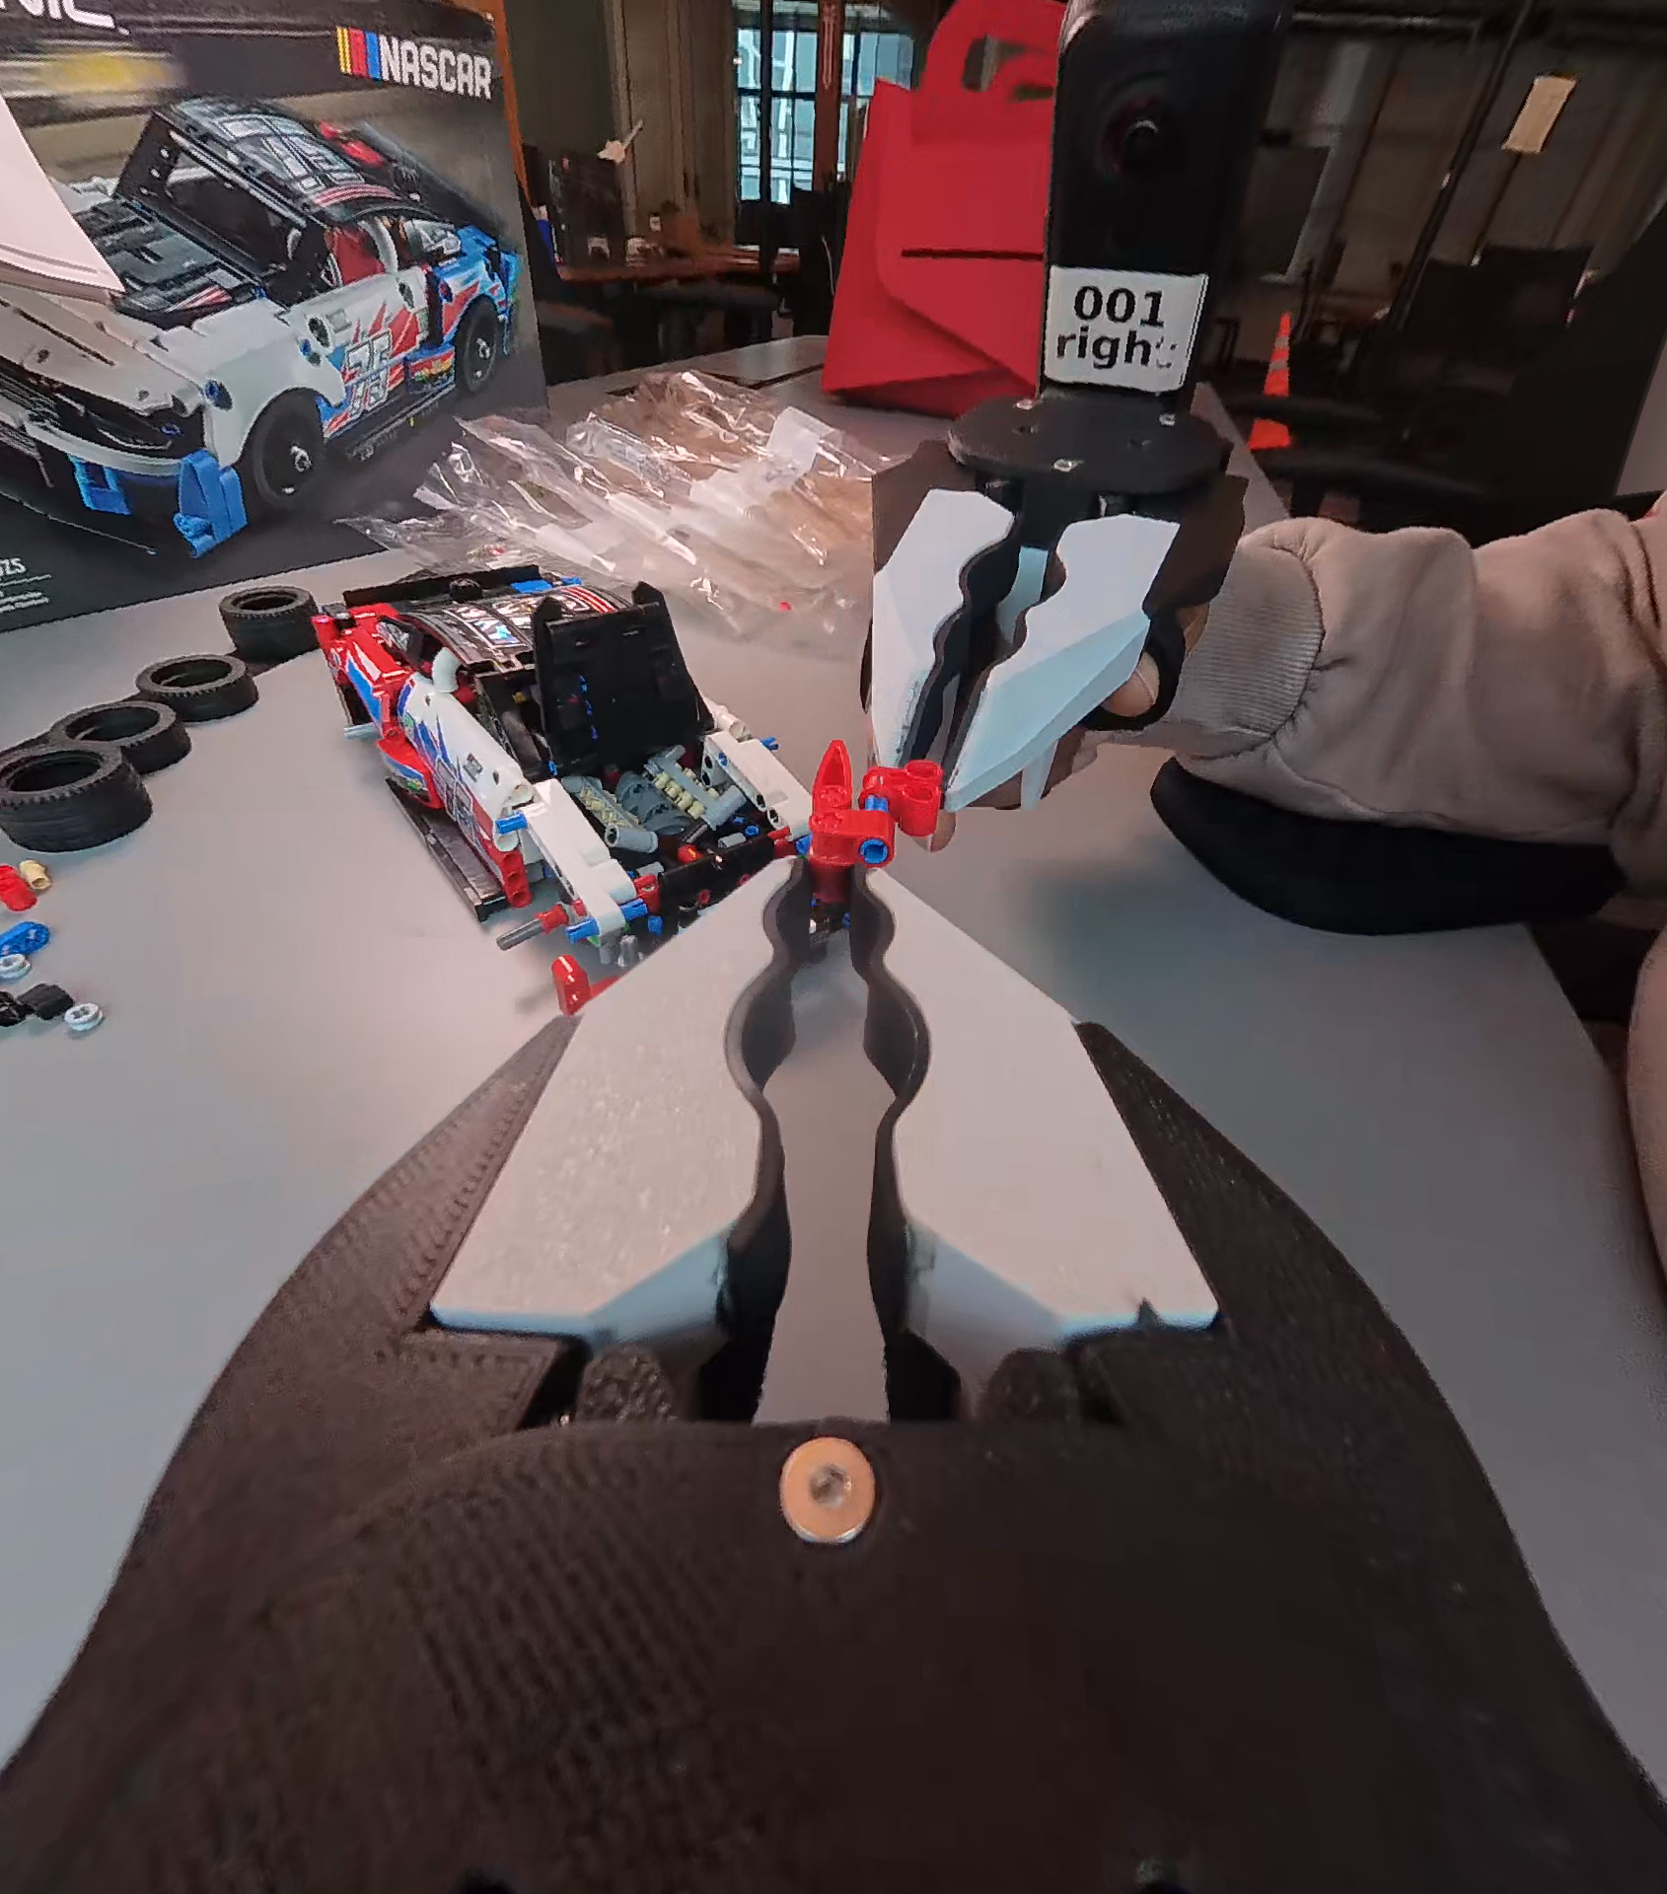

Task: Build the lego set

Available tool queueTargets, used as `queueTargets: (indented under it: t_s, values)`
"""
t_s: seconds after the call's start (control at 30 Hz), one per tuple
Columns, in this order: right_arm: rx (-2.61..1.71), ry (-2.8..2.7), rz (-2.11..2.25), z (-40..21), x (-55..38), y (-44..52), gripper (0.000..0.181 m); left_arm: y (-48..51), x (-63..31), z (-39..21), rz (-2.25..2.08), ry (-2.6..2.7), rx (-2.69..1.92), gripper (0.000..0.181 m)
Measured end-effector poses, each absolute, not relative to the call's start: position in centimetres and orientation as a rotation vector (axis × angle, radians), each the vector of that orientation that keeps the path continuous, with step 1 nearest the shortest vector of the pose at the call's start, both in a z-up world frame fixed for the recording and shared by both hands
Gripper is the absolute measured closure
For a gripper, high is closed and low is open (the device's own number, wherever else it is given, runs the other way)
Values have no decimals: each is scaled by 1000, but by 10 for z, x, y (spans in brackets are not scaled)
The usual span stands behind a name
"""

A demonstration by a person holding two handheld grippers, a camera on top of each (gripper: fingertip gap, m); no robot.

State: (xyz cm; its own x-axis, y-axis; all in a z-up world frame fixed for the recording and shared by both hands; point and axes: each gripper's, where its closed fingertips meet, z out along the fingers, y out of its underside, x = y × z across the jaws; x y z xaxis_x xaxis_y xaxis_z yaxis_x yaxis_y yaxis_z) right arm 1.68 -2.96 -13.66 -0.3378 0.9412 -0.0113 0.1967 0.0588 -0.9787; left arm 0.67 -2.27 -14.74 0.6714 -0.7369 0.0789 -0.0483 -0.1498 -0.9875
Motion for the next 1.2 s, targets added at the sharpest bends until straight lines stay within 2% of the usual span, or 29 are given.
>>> queueTargets:
  t_s: [0.27, 0.53, 0.93, 1.2]
  values:
    - [-1146, -1665, 1349, -141, 12, -39, 179, -25, 8, -138, -692, 666, -1611, 177]
    - [-1199, -1668, 1268, -153, 11, -28, 179, -19, 1, -154, -571, 714, -1692, 176]
    - [-1338, -2081, 873, -223, 33, -32, 181, -28, -8, -219, -458, 982, -1963, 177]
    - [-1514, -2111, 771, -222, 79, -10, 165, -39, -8, -229, -489, 1062, -1965, 176]
